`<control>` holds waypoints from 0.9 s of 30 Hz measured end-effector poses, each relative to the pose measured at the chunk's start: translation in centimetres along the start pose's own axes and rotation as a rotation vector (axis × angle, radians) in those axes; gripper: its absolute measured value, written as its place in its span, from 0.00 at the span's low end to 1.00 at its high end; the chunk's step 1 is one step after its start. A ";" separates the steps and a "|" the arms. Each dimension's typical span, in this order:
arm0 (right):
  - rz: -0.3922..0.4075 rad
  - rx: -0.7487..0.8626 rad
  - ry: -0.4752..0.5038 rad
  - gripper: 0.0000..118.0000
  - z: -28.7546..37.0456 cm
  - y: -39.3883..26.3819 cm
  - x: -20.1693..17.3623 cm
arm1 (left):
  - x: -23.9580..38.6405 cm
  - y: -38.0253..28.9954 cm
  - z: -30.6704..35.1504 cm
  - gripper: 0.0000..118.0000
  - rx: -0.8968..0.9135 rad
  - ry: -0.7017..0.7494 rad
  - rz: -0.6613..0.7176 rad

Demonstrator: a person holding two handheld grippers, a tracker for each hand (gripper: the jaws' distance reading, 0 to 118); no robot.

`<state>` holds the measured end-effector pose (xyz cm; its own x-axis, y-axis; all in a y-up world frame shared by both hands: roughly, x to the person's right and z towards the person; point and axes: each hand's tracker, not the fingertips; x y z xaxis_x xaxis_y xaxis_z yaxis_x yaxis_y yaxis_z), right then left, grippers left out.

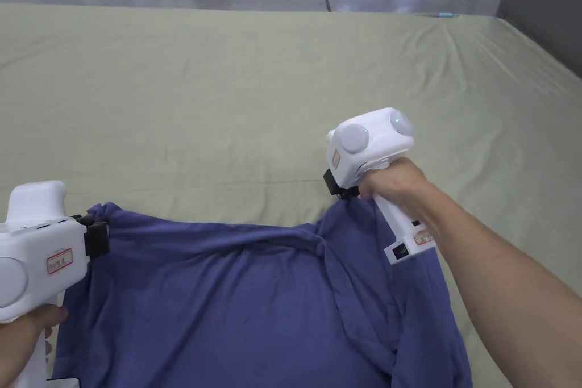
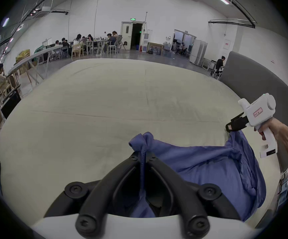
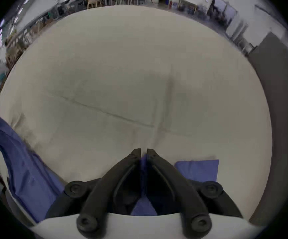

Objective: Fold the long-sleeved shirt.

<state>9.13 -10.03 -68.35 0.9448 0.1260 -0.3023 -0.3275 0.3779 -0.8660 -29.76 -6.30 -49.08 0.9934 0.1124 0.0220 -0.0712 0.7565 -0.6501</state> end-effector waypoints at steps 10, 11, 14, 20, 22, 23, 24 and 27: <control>-0.140 0.335 0.039 0.05 20.3 -3.1 4.0 | 0.3 6.4 8.5 0.01 0.178 -0.035 0.049; -0.143 0.370 0.017 0.05 22.4 -3.1 4.5 | 0.6 7.6 9.4 0.01 0.201 -0.037 0.050; -0.189 0.508 -0.028 0.05 28.3 -2.6 6.1 | 1.4 11.8 11.8 0.01 0.297 -0.056 0.055; -0.223 0.667 -0.108 0.05 37.3 1.0 9.0 | 3.4 22.2 15.6 0.01 0.427 -0.047 0.041; -0.258 0.740 -0.132 0.05 40.0 2.9 10.2 | 4.1 26.3 16.6 0.01 0.487 -0.061 0.034; -0.274 0.766 -0.130 0.05 41.0 3.8 10.6 | 4.4 27.9 17.0 0.01 0.512 -0.055 0.030; -0.291 0.796 -0.141 0.05 42.0 4.7 11.0 | 4.8 29.5 17.3 0.01 0.538 -0.028 0.019; -0.302 0.847 -0.208 0.05 44.7 8.3 12.1 | 5.7 34.6 17.2 0.01 0.557 -0.005 0.013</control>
<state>18.06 35.64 -61.40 0.9983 0.0441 0.0376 -0.0313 0.9563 -0.2908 -28.10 31.60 -58.36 0.9917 0.1264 0.0213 -0.1218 0.9810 -0.1507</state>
